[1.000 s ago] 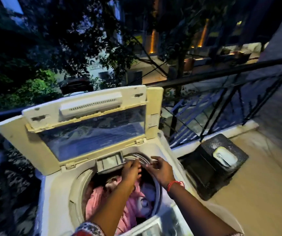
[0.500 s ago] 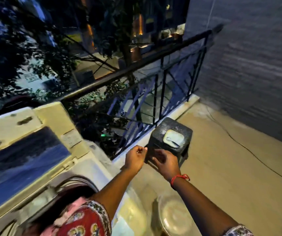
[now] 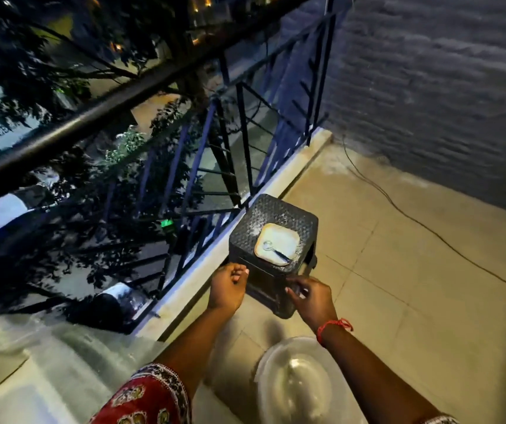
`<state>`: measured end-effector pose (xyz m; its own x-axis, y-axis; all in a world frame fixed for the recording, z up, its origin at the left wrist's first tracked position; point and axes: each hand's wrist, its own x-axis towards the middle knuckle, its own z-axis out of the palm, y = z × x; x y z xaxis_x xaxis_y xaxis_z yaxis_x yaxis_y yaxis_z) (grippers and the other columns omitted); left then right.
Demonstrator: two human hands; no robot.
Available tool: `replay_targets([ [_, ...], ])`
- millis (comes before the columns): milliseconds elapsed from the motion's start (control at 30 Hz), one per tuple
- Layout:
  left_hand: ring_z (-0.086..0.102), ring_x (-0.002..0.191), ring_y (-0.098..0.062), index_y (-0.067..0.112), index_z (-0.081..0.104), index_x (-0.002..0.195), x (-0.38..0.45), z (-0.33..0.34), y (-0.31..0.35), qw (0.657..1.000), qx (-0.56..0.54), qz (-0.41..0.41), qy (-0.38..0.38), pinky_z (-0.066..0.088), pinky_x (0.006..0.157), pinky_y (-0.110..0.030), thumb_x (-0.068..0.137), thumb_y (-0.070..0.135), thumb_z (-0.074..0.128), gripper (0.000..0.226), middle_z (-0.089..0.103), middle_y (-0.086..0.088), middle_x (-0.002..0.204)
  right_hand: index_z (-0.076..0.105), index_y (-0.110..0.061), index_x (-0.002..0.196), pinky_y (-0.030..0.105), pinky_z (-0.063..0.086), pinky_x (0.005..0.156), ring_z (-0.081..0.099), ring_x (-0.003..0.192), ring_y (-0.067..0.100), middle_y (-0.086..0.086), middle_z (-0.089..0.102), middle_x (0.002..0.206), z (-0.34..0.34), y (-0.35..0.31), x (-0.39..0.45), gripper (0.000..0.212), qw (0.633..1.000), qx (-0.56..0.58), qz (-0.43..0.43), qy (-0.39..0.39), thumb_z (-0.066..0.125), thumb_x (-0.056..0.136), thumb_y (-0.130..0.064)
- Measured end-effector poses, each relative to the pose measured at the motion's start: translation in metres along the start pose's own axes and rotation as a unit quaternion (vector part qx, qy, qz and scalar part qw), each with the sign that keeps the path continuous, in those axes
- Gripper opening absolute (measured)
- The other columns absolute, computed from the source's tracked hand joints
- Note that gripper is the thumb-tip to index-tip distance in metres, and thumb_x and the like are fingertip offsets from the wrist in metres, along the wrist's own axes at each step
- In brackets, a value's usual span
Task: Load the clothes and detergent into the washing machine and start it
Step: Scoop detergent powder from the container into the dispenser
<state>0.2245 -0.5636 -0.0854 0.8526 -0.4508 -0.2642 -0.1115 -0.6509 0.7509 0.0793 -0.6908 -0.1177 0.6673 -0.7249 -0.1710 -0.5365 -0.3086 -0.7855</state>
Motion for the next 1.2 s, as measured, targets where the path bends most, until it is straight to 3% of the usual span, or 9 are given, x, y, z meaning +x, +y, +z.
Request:
replay_targets([
  [100,0.057,0.085,-0.012,0.007,0.067,0.104,0.028,0.024,-0.005,1.000,0.011,-0.009,-0.012,0.041,0.079,-0.019,0.091,0.018,0.061,0.018,0.068,-0.006,0.098,0.075,-0.017,0.100,0.020,0.049,0.077,0.057,0.075,0.005,-0.001,0.069,0.089,0.006,0.018,0.033,0.021,1.000,-0.003,0.025,0.004,0.075,0.079,-0.014],
  [267,0.062,0.095,-0.023,0.009,0.068,0.104,0.072,0.058,-0.026,0.998,0.054,-0.019,-0.031,0.047,0.089,-0.028,0.094,0.022,0.056,0.021,0.069,-0.010,0.107,0.075,-0.015,0.101,0.025,0.050,0.083,0.064,0.086,0.016,0.005,0.072,0.098,0.027,0.044,0.080,0.020,0.999,0.002,0.051,0.003,0.073,0.081,-0.017],
  [567,0.063,0.093,-0.034,0.007,0.068,0.101,0.164,0.132,-0.069,0.995,0.084,-0.010,-0.051,0.046,0.078,-0.033,0.096,0.024,0.052,0.024,0.069,-0.015,0.100,0.070,-0.008,0.112,0.019,0.042,0.085,0.064,0.101,0.027,0.012,0.070,0.111,0.064,0.096,0.163,0.026,0.983,0.040,0.175,0.027,0.066,0.087,-0.014],
  [800,0.062,0.104,-0.035,0.014,0.060,0.125,0.213,0.173,-0.105,0.991,0.070,-0.116,-0.016,0.054,0.087,-0.039,0.092,0.033,0.055,0.039,0.064,-0.013,0.119,0.056,-0.007,0.127,0.029,0.043,0.091,0.058,0.113,0.031,0.014,0.064,0.122,0.103,0.135,0.203,0.048,0.967,0.022,0.253,-0.022,0.064,0.088,-0.033],
  [933,0.064,0.103,-0.036,0.012,0.065,0.114,0.232,0.189,-0.127,0.986,0.037,-0.161,-0.018,0.053,0.090,-0.043,0.091,0.035,0.059,0.034,0.068,-0.016,0.112,0.052,-0.006,0.130,0.035,0.043,0.095,0.055,0.116,0.033,0.014,0.060,0.127,0.119,0.141,0.215,0.053,0.961,0.031,0.274,-0.030,0.062,0.089,-0.040],
  [1000,0.069,0.083,-0.031,0.006,0.066,0.110,0.236,0.194,-0.128,0.981,-0.031,-0.190,-0.009,0.057,0.082,-0.039,0.090,0.028,0.064,0.030,0.071,-0.018,0.103,0.063,-0.009,0.114,0.033,0.044,0.088,0.058,0.107,0.032,0.014,0.064,0.115,0.122,0.143,0.220,0.041,0.959,0.030,0.281,-0.024,0.060,0.089,-0.041],
  [1033,0.068,0.069,-0.024,0.004,0.066,0.108,0.238,0.196,-0.129,0.977,-0.061,-0.206,-0.009,0.058,0.072,-0.034,0.090,0.023,0.065,0.027,0.071,-0.018,0.096,0.067,-0.013,0.093,0.032,0.044,0.082,0.060,0.097,0.030,0.014,0.065,0.101,0.124,0.144,0.222,0.027,0.958,0.030,0.283,-0.019,0.059,0.089,-0.039],
  [1100,0.060,0.050,-0.013,0.001,0.064,0.105,0.243,0.198,-0.130,0.966,-0.106,-0.236,-0.007,0.054,0.059,-0.025,0.090,0.015,0.065,0.020,0.068,-0.014,0.081,0.050,-0.019,0.058,0.030,0.040,0.073,0.057,0.082,0.026,0.010,0.060,0.082,0.125,0.145,0.225,0.034,0.958,0.037,0.285,-0.010,0.059,0.089,-0.031],
  [1200,0.057,0.055,-0.014,0.003,0.061,0.095,0.248,0.203,-0.130,0.952,-0.157,-0.261,0.001,0.053,0.053,-0.022,0.090,0.006,0.063,0.007,0.066,-0.016,0.087,0.043,-0.021,0.054,0.030,0.044,0.077,0.061,0.091,0.031,0.014,0.068,0.093,0.123,0.147,0.226,0.037,0.960,0.027,0.277,0.002,0.059,0.087,-0.023],
])
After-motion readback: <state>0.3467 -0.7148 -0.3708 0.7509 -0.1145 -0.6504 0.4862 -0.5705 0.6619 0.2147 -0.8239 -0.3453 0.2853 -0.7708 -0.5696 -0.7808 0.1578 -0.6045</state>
